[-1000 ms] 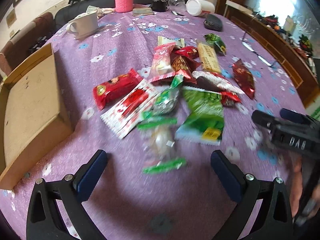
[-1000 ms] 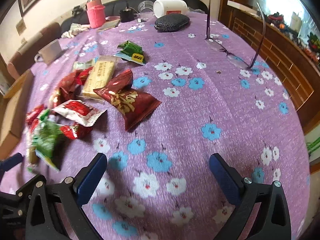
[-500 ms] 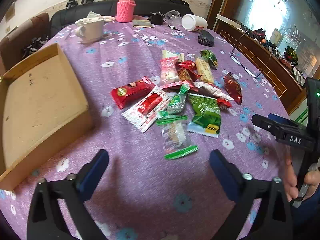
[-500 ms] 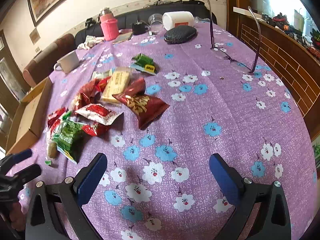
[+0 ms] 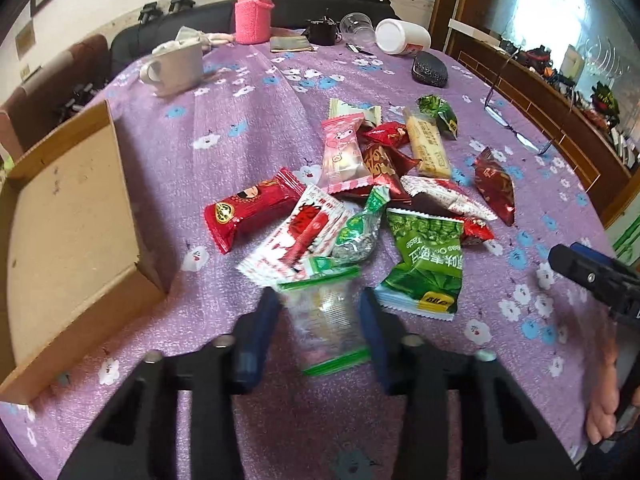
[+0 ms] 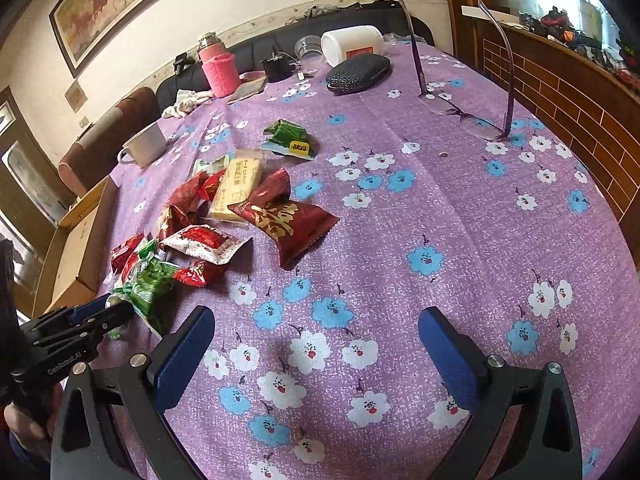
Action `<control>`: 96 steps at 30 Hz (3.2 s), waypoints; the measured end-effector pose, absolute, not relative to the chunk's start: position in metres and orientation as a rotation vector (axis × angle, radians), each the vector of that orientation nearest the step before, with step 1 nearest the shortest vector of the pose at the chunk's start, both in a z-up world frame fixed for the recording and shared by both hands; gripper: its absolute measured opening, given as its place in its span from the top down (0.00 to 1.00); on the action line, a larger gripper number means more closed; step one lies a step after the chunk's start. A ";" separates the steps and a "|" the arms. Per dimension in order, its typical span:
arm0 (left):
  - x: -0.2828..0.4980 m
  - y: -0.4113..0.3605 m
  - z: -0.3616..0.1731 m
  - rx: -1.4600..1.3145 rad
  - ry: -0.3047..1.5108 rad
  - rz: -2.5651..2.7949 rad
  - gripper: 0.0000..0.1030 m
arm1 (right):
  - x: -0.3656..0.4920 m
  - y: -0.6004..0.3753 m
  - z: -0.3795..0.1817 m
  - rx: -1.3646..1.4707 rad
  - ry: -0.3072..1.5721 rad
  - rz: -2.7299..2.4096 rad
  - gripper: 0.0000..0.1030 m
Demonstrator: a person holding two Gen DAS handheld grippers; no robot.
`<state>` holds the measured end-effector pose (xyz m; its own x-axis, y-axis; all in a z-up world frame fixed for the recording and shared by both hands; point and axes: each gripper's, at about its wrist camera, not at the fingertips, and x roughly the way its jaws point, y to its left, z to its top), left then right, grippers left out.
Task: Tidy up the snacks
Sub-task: 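Grasp the clear green-striped candy bag with left gripper while right grasps green Peas Original bag, then lift both held snacks and carry them toward the cardboard box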
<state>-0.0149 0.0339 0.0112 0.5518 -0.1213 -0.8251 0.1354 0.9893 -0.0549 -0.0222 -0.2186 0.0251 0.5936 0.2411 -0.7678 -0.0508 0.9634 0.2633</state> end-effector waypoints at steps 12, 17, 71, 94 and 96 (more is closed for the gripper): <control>-0.027 0.045 0.012 0.003 0.953 -0.162 0.71 | -0.026 -0.156 0.042 0.150 0.949 0.331 0.16; -0.026 0.053 0.013 -0.040 0.951 -0.164 0.71 | -0.004 -0.125 0.038 0.219 1.049 0.373 0.23; -0.036 0.060 0.024 -0.055 0.860 -0.087 0.71 | -0.011 -0.099 0.034 0.147 0.844 0.468 0.65; -0.037 0.061 0.026 -0.054 0.858 -0.093 0.71 | -0.009 -0.102 0.032 0.149 0.843 0.449 0.65; -0.038 0.061 0.027 -0.060 0.860 -0.096 0.71 | -0.009 -0.102 0.032 0.144 0.843 0.439 0.65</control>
